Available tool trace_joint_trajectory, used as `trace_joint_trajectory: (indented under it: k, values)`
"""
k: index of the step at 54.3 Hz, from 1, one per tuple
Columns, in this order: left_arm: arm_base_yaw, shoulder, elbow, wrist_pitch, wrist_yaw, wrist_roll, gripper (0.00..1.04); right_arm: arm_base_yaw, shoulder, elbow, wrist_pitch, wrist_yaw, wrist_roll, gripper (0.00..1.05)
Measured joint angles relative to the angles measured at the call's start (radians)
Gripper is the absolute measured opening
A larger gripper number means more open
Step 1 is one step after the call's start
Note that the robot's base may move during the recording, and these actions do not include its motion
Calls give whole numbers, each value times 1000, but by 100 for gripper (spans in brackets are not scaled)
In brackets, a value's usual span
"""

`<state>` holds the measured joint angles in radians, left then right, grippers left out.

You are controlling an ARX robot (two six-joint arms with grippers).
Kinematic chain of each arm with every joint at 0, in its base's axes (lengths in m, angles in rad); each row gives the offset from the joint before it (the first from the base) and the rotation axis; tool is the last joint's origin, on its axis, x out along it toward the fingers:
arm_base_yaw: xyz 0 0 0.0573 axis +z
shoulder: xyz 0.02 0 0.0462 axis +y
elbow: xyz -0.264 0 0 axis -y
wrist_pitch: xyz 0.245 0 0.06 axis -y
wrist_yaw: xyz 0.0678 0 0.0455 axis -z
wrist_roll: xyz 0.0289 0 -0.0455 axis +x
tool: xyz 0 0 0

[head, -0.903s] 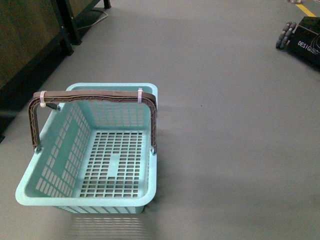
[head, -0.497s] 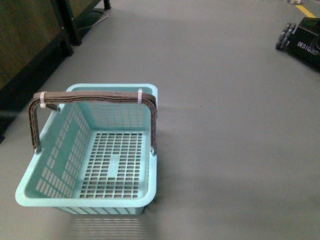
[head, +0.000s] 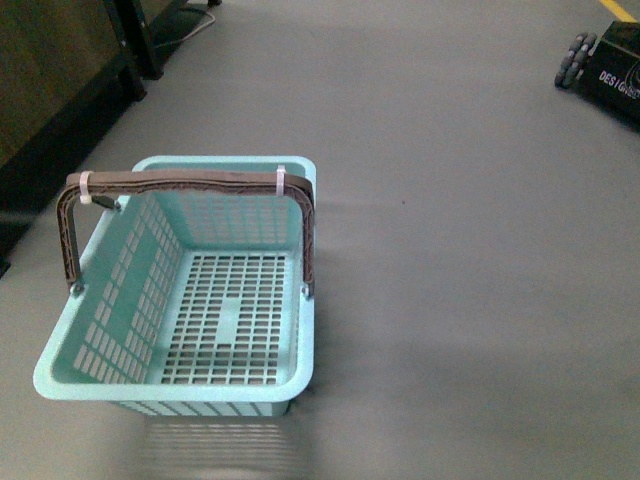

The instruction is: Pick mango and avocado into basket

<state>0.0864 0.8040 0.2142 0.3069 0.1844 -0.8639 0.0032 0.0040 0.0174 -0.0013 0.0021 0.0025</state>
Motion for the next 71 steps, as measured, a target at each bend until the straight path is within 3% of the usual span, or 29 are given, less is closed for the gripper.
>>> trace_joint_trajectory:
  k: [8,18,36,66,71]
  values:
    - [-49,362,100,227,-43,-148,96,0,0,0,0,0,0,96]
    - [-153,752,269,370,-107,-295,96,0,0,0,0,0,0,96]
    - [-271,1181,565,339,-165,-365,96,0,0,0,0,0,0,96]
    - [-314,1682,1164,223,-192,-416,96,0,0,0,0,0,0,96]
    - [-318,1706,1192,227,-191,-427,84,0,0,0,0,0,0,96]
